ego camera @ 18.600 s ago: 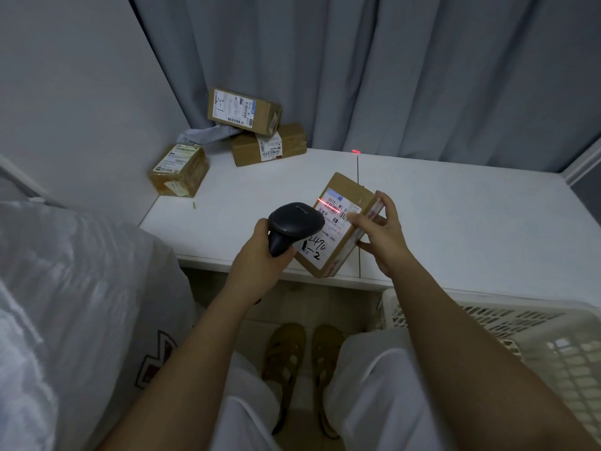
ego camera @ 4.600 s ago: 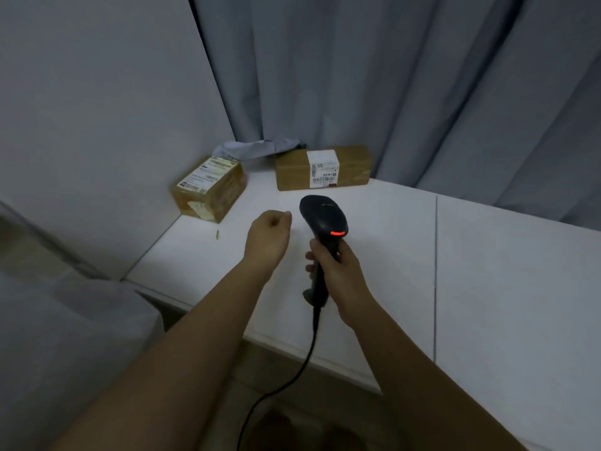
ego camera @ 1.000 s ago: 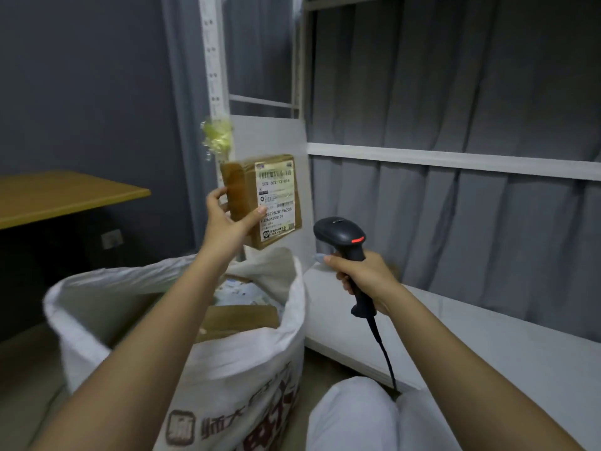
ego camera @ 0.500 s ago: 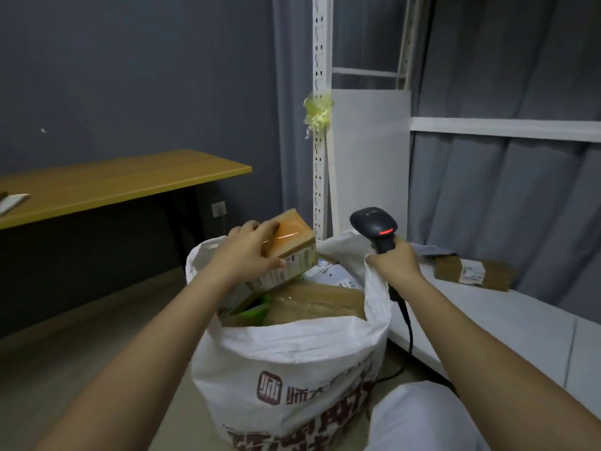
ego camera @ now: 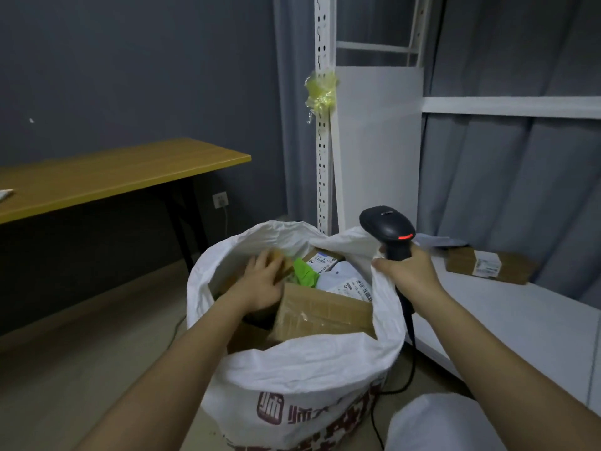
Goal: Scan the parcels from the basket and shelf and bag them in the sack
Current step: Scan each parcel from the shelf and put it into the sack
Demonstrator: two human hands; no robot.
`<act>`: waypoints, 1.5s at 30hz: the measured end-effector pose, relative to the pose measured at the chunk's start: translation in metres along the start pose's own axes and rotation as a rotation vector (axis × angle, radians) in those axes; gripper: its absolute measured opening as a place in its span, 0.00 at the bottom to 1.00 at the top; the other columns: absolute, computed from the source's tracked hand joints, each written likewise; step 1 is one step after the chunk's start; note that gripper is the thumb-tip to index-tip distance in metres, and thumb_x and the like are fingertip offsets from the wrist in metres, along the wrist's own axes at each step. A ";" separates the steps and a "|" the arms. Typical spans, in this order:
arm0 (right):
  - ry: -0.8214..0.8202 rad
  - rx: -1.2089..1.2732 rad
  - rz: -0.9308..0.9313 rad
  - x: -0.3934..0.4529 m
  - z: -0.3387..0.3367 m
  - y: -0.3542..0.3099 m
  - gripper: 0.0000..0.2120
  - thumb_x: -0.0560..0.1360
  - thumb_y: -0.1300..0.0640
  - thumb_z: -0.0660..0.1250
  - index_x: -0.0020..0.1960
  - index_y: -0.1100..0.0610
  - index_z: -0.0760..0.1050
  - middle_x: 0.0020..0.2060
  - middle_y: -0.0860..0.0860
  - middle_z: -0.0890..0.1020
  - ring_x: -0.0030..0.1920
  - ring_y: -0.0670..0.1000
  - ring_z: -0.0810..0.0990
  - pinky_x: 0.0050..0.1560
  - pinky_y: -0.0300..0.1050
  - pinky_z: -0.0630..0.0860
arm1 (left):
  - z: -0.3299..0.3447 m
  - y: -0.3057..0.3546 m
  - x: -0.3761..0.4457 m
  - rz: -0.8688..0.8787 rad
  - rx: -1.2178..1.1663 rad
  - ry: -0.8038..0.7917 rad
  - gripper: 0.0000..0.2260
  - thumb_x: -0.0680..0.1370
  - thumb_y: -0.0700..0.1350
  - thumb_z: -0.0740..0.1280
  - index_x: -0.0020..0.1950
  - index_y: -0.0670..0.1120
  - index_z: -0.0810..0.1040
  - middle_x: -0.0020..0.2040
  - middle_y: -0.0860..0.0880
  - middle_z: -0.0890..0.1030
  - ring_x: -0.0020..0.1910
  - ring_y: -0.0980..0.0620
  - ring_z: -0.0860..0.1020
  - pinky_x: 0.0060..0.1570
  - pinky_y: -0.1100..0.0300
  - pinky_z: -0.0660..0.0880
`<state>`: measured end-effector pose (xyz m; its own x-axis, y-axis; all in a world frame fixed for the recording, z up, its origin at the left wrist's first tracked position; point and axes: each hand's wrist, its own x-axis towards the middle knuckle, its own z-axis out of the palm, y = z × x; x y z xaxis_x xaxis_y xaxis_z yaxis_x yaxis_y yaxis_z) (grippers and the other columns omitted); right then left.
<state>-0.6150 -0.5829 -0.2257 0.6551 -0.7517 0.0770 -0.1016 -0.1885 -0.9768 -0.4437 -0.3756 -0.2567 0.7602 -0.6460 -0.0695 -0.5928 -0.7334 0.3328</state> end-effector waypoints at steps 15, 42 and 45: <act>-0.021 0.041 -0.068 0.006 0.027 -0.022 0.12 0.71 0.65 0.72 0.51 0.54 0.75 0.39 0.47 0.78 0.40 0.47 0.76 0.37 0.39 0.71 | 0.012 0.051 -0.005 0.271 0.271 -0.270 0.36 0.73 0.66 0.64 0.77 0.61 0.54 0.79 0.49 0.51 0.78 0.45 0.46 0.74 0.42 0.39; 0.350 0.380 0.194 0.033 -0.203 0.047 0.04 0.76 0.61 0.69 0.50 0.57 0.77 0.44 0.54 0.82 0.38 0.51 0.81 0.33 0.41 0.72 | 0.014 0.333 0.070 0.435 -0.554 0.147 0.06 0.78 0.43 0.62 0.53 0.48 0.78 0.46 0.51 0.79 0.44 0.51 0.77 0.42 0.62 0.69; 0.409 0.337 0.249 0.057 -0.239 0.077 0.07 0.76 0.60 0.69 0.53 0.56 0.76 0.46 0.53 0.83 0.41 0.51 0.82 0.36 0.42 0.74 | 0.050 0.371 0.120 0.334 -0.624 0.014 0.06 0.78 0.43 0.63 0.53 0.46 0.77 0.52 0.44 0.81 0.48 0.47 0.77 0.46 0.61 0.70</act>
<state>-0.7643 -0.7908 -0.2484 0.2933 -0.9430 -0.1574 0.0719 0.1859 -0.9799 -0.5854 -0.7353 -0.1885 0.5700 -0.8095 0.1411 -0.5348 -0.2350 0.8117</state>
